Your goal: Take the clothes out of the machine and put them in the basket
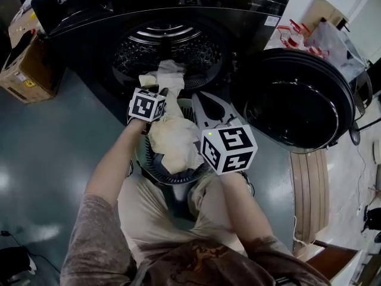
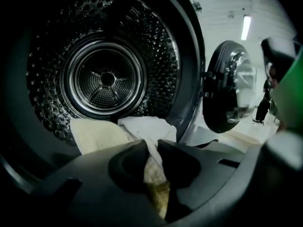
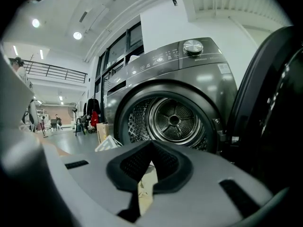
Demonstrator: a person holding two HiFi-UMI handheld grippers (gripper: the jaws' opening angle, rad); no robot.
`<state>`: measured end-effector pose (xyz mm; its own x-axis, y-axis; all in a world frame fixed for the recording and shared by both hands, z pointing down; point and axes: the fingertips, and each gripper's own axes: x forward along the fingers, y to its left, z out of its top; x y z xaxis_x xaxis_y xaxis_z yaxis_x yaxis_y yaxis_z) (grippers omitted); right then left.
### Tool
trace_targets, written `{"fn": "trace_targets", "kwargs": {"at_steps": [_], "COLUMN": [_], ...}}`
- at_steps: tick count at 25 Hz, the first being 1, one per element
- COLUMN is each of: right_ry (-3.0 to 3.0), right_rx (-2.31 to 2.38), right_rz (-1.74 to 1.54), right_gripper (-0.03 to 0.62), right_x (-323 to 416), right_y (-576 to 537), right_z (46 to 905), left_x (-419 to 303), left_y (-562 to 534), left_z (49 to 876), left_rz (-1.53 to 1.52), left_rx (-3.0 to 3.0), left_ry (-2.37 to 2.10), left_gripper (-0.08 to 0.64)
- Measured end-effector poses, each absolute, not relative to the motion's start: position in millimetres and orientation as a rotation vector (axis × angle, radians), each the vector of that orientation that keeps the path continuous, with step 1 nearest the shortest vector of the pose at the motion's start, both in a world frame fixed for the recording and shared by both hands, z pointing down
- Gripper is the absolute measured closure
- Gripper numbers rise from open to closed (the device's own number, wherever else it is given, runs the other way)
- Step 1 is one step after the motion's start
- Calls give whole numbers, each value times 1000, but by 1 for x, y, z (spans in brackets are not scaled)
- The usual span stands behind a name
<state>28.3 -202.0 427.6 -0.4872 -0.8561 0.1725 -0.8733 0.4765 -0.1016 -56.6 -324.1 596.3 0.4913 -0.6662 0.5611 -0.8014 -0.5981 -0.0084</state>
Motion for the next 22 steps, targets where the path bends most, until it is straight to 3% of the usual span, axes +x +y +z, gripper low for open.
{"fn": "trace_targets", "kwargs": {"at_steps": [11, 22], "right_ry": [-2642, -2636], "right_rx": [1519, 1513], "right_rz": [253, 259], "right_gripper": [594, 594], "right_x": [18, 14], "right_y": [-200, -200], "right_z": [424, 427], "left_x": [-45, -39], "left_y": [-178, -115], "left_z": [551, 558], "left_rz": [576, 545], "left_rx": [2601, 2532], "left_ry": [-1021, -931], "left_gripper": [505, 492]}}
